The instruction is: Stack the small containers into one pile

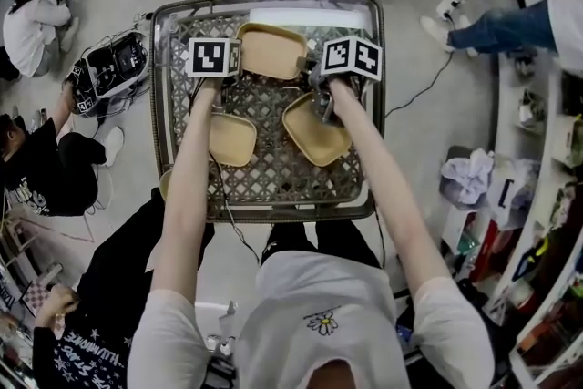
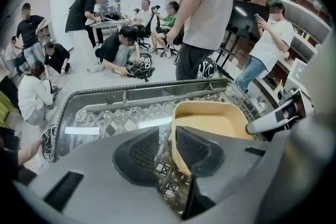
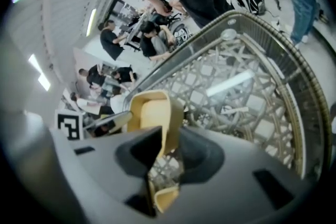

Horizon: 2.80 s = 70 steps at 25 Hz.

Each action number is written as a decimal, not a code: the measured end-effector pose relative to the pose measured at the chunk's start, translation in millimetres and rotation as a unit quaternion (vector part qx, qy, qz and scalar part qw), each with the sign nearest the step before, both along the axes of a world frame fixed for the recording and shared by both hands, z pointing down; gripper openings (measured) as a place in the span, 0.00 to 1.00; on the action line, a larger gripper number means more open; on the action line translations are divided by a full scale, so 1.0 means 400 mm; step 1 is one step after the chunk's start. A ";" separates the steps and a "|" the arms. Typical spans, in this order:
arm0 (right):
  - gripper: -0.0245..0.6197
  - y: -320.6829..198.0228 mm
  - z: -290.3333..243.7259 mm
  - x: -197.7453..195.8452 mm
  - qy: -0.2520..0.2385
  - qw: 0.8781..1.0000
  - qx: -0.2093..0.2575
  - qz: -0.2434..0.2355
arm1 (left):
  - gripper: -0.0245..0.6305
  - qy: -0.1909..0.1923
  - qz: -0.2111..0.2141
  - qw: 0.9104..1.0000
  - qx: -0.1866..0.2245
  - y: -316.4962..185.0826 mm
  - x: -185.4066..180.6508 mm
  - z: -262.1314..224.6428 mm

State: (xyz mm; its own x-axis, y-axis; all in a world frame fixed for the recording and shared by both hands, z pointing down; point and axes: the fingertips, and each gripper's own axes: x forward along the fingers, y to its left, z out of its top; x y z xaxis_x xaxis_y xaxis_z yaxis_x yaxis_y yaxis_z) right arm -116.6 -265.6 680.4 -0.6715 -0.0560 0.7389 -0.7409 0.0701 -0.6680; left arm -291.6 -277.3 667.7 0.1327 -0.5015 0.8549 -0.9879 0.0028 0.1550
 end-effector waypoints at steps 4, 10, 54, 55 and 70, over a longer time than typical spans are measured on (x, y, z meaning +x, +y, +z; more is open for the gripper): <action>0.16 -0.007 -0.002 -0.003 -0.005 1.000 -0.010 0.008 | 0.13 -0.008 0.009 1.000 -0.004 -0.006 0.010 0.002; 0.11 -0.023 -0.023 -0.009 -0.008 1.000 0.002 0.006 | 0.10 -0.023 0.017 0.999 0.018 -0.032 0.019 -0.040; 0.10 0.381 -1.080 0.279 0.004 0.712 0.694 0.102 | 0.09 -0.143 -0.034 0.817 0.558 0.488 0.322 -1.127; 0.10 0.381 -1.082 0.280 0.005 0.713 0.694 0.102 | 0.09 -0.142 -0.033 0.818 0.557 0.487 0.322 -1.128; 0.10 0.328 -0.896 0.340 -0.013 0.856 0.509 0.089 | 0.09 -0.156 0.092 0.904 0.388 0.325 0.384 -0.967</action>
